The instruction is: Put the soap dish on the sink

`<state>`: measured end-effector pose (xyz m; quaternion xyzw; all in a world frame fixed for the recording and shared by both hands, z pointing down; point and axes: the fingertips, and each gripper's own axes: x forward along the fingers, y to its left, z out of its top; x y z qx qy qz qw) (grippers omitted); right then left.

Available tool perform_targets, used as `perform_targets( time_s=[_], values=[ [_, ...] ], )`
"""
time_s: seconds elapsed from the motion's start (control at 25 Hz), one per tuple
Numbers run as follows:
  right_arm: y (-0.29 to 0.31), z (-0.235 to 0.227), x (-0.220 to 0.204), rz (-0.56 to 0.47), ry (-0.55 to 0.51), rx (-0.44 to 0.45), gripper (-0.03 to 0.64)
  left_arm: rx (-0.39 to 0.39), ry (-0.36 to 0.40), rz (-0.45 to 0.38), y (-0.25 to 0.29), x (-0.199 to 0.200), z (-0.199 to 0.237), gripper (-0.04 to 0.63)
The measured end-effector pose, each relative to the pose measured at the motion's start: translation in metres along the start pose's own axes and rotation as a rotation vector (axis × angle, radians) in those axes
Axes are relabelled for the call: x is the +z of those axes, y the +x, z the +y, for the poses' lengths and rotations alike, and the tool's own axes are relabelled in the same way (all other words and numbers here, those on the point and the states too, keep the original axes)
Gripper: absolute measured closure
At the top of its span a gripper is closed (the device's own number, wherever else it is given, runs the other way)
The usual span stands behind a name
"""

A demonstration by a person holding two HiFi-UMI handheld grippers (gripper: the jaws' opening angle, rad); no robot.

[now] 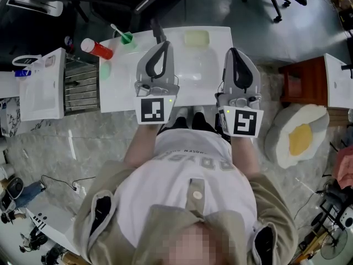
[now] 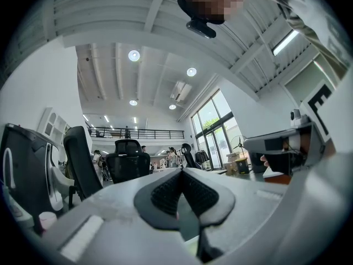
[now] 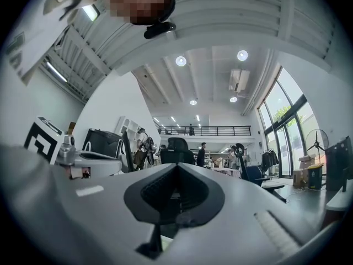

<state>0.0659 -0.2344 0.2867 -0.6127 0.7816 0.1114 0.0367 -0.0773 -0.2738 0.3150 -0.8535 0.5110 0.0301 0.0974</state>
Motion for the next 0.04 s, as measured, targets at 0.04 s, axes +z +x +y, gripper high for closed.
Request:
perform_targets(
  time_s=[0.04],
  values=[
    [0.0009,0.0006,0.0,-0.001,-0.002,0.0,0.615,-0.001,0.002,0.0,-0.0001,-0.0006,0.0006,0.588]
  ],
)
